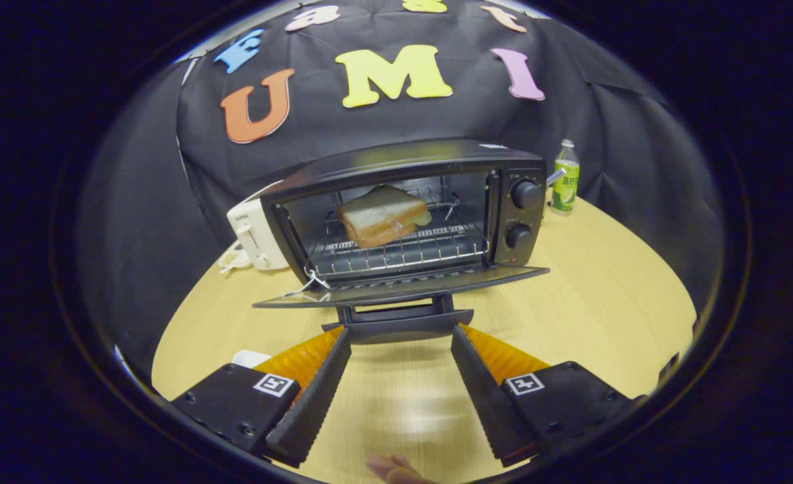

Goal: Open the toaster oven, put the food inside, and close the toaster oven door.

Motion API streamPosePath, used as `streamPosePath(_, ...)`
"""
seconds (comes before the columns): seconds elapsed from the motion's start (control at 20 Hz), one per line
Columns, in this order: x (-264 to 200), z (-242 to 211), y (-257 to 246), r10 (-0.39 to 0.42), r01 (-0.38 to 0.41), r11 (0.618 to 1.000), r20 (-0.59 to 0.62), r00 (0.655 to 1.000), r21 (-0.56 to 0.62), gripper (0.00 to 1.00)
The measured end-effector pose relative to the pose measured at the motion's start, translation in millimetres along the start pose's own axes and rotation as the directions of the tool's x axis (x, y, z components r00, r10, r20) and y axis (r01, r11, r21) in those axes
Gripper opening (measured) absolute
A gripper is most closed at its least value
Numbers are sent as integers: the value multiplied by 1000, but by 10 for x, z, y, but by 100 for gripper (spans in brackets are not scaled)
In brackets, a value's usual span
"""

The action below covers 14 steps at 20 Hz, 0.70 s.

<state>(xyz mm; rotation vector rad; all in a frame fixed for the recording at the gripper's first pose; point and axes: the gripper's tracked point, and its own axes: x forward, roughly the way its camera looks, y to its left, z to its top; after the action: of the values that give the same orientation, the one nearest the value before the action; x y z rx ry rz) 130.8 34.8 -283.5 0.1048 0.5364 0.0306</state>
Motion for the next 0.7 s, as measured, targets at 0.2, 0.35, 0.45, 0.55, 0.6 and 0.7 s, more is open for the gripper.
streamPosePath(0.2, -10, 115, 16, -24, 28, 998, 85, 996, -50, 99)
streamPosePath(0.35, 0, 238, 47, -33, 48, 994, 149, 988, -98, 99)
streamPosePath(0.45, 1, 338, 56, -21, 39, 995, 189, 982, -93, 99)
streamPosePath(0.55, 36, 376, 53, -15, 35, 995, 209, 978, -94, 99)
streamPosePath(0.6, 76, 363, 62, -9, 29, 996, 206, 978, -90, 99)
streamPosePath(0.7, 112, 236, 63, 1, 10, 998, 160, 987, -69, 99)
